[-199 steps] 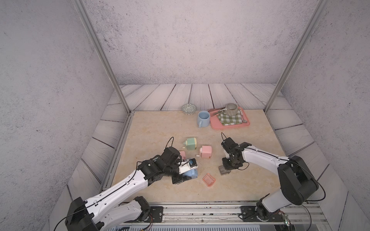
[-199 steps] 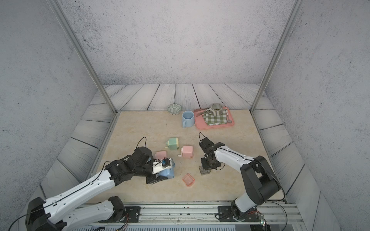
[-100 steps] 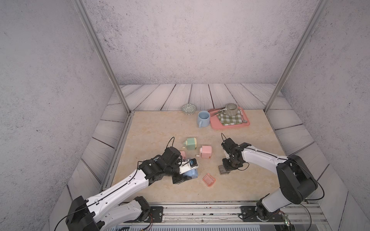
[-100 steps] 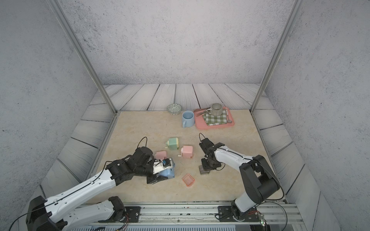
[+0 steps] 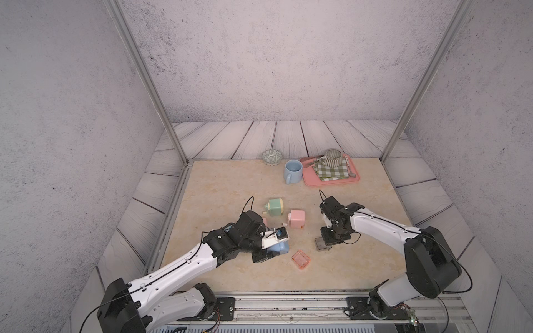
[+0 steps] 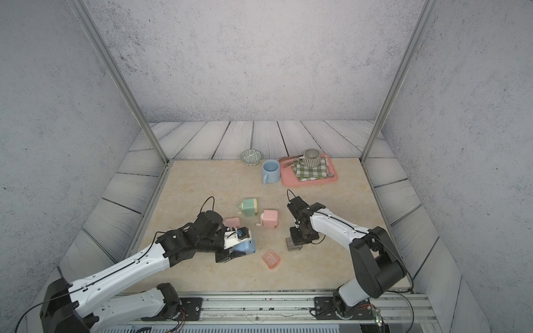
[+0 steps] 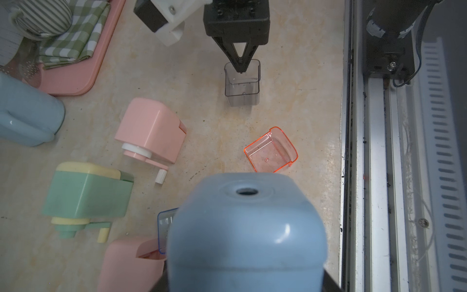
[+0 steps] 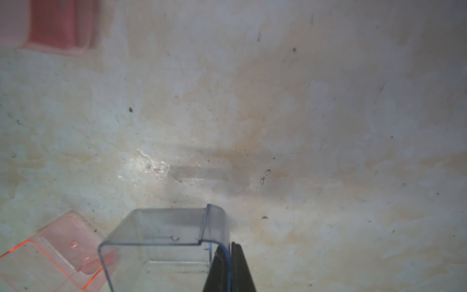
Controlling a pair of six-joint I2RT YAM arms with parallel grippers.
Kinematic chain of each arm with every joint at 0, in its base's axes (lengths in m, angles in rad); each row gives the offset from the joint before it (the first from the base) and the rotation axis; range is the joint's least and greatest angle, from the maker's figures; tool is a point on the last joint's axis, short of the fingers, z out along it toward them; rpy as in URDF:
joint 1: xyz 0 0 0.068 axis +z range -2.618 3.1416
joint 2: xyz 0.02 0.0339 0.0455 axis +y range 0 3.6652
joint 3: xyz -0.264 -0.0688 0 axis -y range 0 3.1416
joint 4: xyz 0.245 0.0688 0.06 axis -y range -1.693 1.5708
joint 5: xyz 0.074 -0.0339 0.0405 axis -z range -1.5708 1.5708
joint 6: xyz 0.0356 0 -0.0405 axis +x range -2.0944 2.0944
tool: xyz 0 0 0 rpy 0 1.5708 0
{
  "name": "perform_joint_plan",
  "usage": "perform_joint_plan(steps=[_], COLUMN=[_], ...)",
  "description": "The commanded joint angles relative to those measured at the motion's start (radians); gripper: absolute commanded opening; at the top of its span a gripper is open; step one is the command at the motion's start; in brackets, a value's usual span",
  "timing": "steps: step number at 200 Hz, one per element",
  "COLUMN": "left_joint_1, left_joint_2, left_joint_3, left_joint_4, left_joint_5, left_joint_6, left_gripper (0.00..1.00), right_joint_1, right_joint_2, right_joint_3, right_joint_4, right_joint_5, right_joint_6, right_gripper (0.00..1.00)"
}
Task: Put the tray back into the pencil sharpener
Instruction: Pick up the container from the center of the board, then close the container of the pencil sharpener.
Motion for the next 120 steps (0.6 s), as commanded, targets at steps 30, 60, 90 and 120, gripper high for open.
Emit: perform_joint_plan(steps=[30,60,90,120], left_joint_1=[-0.027,-0.035,-0.038,-0.040], left_joint_2=[0.016,0.060,0.086,0.097], left_joint_3=[0.007,0.036,0.053,0.059], left_joint_4=[0.074,0.039,0.028,0.043], left_joint_5=[-0.026,-0.066,-0.089,-0.092], left_joint_6=[0.032,0.026,-0.004,-0.040], left_gripper=[0.18,0.18,0.18,0.18], right_joint_1=[0.103,0.155,0.186,0.219], right_joint_2=[-0.029,-0.027,-0.028,-0.009], right_joint_3=[0.118,0.172,0.225,0.280], right_joint_4=[-0.122,-0.162,-0.187,-0.200], right_joint_5=[-0.014,-0.016,-0.031,-0.055], right_joint_6=[0.044,0.088,0.131,0.164], right_gripper=[0.00,0.00,0.00,0.00])
